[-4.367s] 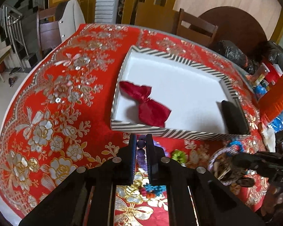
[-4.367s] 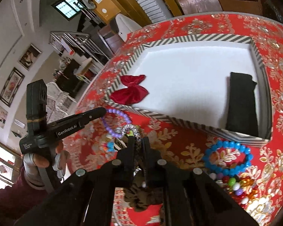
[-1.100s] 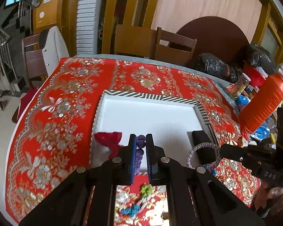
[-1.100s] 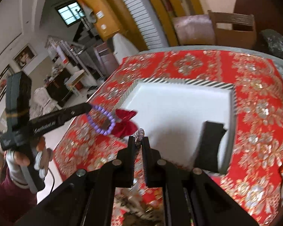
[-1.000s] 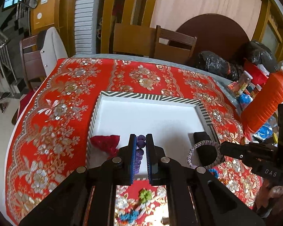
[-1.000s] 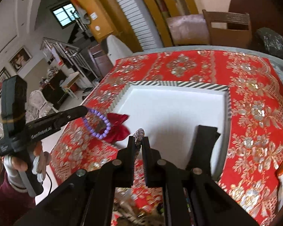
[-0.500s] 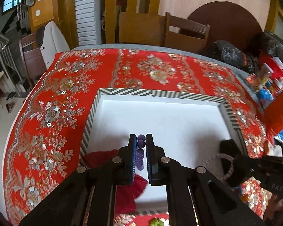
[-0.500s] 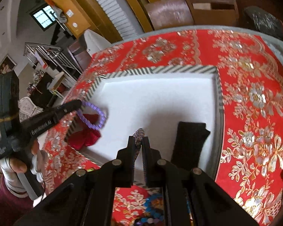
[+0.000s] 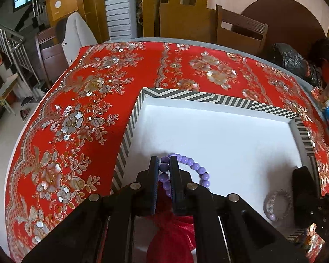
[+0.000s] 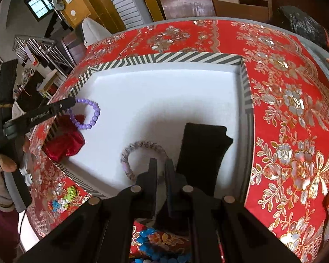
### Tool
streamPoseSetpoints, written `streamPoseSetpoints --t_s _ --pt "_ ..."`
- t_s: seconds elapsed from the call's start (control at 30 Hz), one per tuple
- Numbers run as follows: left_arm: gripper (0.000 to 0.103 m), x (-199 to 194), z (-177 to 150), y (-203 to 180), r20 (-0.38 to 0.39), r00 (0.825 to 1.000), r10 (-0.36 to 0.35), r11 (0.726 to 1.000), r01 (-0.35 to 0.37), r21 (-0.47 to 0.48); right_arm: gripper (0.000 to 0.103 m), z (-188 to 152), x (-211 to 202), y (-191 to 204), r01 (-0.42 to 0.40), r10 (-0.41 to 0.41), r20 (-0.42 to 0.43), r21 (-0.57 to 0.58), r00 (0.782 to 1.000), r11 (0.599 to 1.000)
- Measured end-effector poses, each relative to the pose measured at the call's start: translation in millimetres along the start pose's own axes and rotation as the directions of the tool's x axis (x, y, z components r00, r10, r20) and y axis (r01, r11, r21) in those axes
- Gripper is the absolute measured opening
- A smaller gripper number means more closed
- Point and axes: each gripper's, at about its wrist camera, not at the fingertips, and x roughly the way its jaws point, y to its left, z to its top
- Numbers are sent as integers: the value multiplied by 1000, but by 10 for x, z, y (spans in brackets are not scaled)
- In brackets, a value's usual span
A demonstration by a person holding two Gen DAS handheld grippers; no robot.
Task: Organize jewelry
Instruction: 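Release the purple bracelet into the tray with the left tool while the right tool releases the grey one, then move the left tool to the green-and-blue beaded strand while the right tool reaches the leopard-print bow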
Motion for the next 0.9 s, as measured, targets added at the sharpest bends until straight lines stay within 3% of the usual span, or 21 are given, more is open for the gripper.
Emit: streamPoseSetpoints --t_s 0.1,0.27,0.6,0.7,0.9 --pt "4 1 -4 30 -2 1000 -23 1000 23 -10 10 -1 -9 -9 15 -15 6 5 1000 1000" --pt "16 -82 -1 104 7 999 -46 998 46 -43 32 -14 -97 -7 -2 2 19 16 1000 1000" --pt "19 -536 -145 90 67 996 -61 998 63 -20 40 -128 -479 112 -48 48 91 7 995 999" --pt "19 -684 -231 62 86 994 -64 998 66 -11 47 -184 -623 135 -27 26 122 9 992 1000" --pt "19 -910 -422 -18 115 992 -56 998 54 23 48 -332 -869 183 -14 14 153 -2 988 1000"
